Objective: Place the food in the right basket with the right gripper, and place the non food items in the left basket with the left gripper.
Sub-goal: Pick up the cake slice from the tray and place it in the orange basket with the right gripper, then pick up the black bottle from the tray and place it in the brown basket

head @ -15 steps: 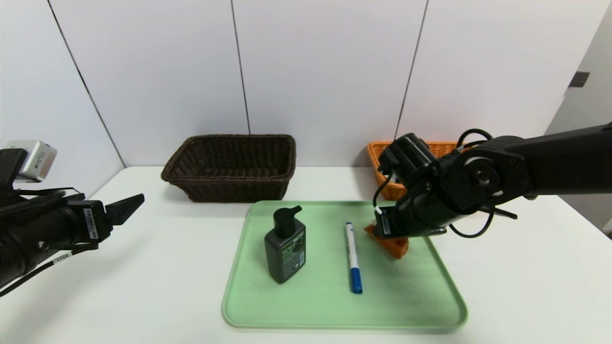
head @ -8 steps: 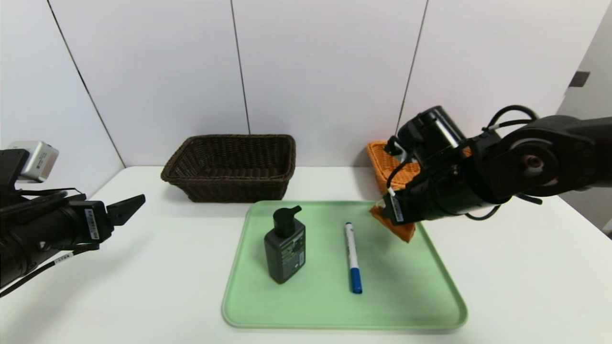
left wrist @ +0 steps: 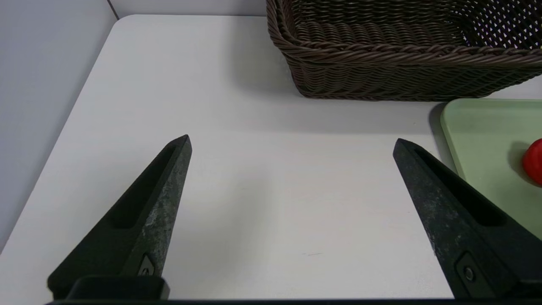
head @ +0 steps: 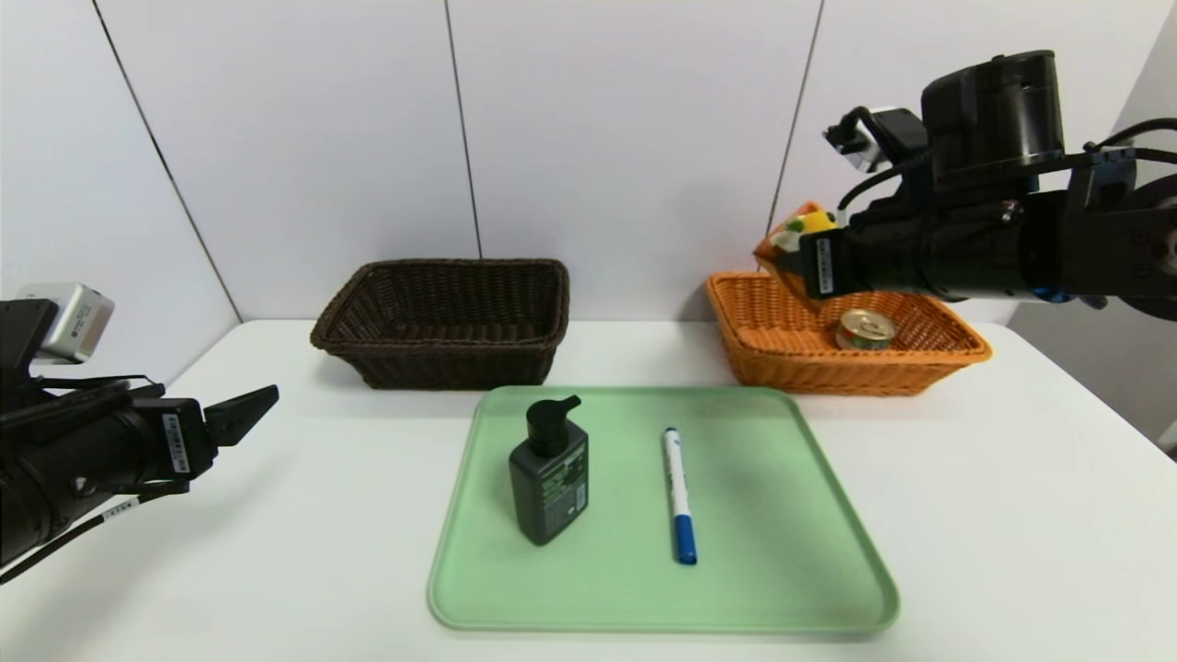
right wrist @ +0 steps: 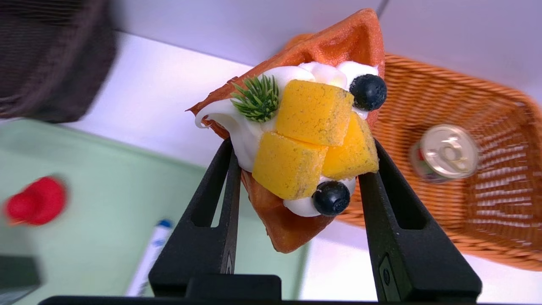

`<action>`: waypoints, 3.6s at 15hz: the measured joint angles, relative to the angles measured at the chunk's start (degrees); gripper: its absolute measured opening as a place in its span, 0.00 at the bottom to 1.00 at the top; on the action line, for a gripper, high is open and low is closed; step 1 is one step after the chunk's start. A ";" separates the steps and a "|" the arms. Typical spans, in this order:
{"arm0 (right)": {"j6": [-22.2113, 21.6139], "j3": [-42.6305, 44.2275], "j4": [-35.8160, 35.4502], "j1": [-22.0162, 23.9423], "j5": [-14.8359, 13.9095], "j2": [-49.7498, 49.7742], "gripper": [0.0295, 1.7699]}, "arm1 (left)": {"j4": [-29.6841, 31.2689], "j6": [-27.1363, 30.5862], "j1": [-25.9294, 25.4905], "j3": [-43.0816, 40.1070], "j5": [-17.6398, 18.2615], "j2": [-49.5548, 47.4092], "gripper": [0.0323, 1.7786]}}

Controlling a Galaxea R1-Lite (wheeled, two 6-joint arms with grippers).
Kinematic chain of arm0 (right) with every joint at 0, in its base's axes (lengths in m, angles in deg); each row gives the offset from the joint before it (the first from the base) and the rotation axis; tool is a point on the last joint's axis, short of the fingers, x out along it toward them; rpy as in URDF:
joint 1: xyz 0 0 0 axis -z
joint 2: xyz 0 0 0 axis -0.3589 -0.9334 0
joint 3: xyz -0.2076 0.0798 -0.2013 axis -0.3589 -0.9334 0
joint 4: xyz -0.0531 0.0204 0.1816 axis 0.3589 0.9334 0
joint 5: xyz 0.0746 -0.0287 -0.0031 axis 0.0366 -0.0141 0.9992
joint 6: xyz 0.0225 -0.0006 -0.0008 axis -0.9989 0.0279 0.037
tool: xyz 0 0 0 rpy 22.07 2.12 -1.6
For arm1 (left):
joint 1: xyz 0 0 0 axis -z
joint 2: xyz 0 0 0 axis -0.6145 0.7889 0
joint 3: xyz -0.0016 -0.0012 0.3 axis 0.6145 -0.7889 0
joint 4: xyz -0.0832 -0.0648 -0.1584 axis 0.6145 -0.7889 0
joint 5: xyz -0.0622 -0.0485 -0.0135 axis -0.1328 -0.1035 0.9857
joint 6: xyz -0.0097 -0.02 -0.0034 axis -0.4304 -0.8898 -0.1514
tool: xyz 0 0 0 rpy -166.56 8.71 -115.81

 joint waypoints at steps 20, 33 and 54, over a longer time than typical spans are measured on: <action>1.49 13.87 5.60 11.29 0.60 -21.71 0.76 | 0.11 -0.13 -0.06 -0.18 -0.07 -0.30 0.95; 1.38 14.03 6.14 11.02 0.93 -8.55 0.93 | 0.11 -0.27 0.07 0.12 0.11 -0.26 0.95; 0.91 -36.44 -3.75 12.20 3.13 33.11 0.96 | -0.69 -5.42 20.57 13.13 -10.45 3.19 0.95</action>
